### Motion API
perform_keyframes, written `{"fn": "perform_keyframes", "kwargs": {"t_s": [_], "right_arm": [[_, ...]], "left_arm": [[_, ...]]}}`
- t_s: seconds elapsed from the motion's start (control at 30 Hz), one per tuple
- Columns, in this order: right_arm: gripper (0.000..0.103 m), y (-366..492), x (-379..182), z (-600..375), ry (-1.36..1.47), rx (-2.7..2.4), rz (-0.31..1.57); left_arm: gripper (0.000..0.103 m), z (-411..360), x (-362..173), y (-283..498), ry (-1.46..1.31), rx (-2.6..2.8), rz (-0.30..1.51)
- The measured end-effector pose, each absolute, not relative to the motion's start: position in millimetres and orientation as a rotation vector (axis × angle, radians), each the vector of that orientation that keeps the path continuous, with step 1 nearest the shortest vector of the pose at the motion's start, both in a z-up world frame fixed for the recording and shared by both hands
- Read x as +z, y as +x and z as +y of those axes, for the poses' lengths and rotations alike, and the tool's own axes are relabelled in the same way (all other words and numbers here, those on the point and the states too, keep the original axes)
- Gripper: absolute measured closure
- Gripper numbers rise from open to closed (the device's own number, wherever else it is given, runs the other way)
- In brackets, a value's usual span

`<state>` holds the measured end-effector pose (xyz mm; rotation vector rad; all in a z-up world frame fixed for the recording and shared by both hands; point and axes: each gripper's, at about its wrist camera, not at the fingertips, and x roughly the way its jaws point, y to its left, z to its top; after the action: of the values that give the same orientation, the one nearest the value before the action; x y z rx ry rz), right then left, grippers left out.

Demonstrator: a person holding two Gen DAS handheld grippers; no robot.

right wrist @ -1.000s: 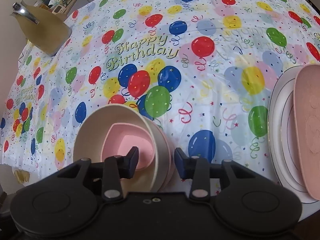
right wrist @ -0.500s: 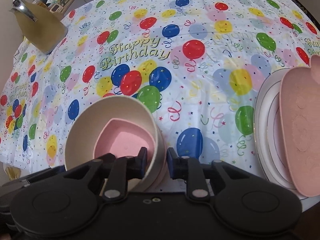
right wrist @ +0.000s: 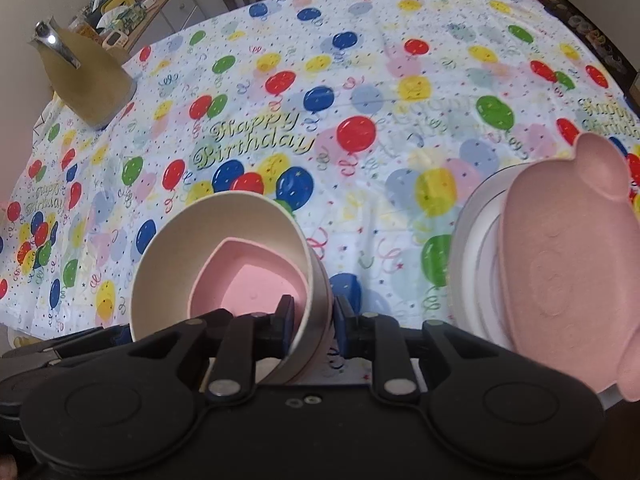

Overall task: Organize plates and bowls
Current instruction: 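Lift the nested bowls and carry them over the pink bear plate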

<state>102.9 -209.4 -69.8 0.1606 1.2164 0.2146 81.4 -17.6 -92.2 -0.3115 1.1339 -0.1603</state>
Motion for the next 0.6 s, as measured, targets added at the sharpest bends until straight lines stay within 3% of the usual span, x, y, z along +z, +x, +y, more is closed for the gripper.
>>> {"fn": "perform_keyframes", "kwargs": {"t_s": [0.6], "right_arm": [[0.083,100.3,-23.1,-346.5,0.217,0.093,1.123]], "left_arm": [[0.061,-161.4,-55.5,104.4,-0.184,-0.333,1.122]]}}
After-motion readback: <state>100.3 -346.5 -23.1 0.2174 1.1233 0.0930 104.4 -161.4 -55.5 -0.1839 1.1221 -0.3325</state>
